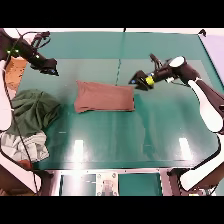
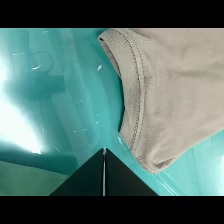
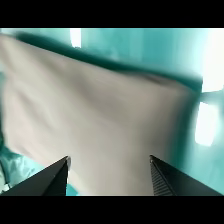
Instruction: Fold the shirts.
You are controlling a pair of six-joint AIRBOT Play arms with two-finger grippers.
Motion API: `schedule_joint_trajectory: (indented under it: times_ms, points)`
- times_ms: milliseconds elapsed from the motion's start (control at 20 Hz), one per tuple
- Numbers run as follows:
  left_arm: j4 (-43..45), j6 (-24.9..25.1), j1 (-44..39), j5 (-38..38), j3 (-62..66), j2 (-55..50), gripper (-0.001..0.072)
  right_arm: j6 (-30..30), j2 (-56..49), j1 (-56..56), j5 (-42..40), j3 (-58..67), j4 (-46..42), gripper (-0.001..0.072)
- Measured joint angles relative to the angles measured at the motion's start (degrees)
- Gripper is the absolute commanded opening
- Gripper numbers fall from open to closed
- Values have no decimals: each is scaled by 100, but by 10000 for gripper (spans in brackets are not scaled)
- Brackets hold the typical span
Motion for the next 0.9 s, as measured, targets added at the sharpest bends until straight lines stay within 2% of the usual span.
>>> schedule_joint_trajectory:
  times_ms: [200, 250, 350, 500, 650, 900]
  points:
    - [0, 0, -2, 26, 0, 0, 20, -170, -9, 92, -457, -918, 459, 557]
    - [2, -2, 0, 33, 0, 0, 20, -256, -33, 232, -614, -1036, 680, 534]
    - [-2, -4, -2, 37, 0, 0, 20, -387, -94, 535, -946, -1156, 920, 26]
    - [0, -11, -2, -2, 0, 0, 20, -581, -68, 859, -1270, -1036, 1231, 17]
    - [0, -13, -2, -76, 0, 0, 20, -439, 319, 699, -1331, -837, 1080, 16]
    - [0, -11, -2, -129, 0, 0, 20, 538, 1451, -656, -879, -728, -557, 16]
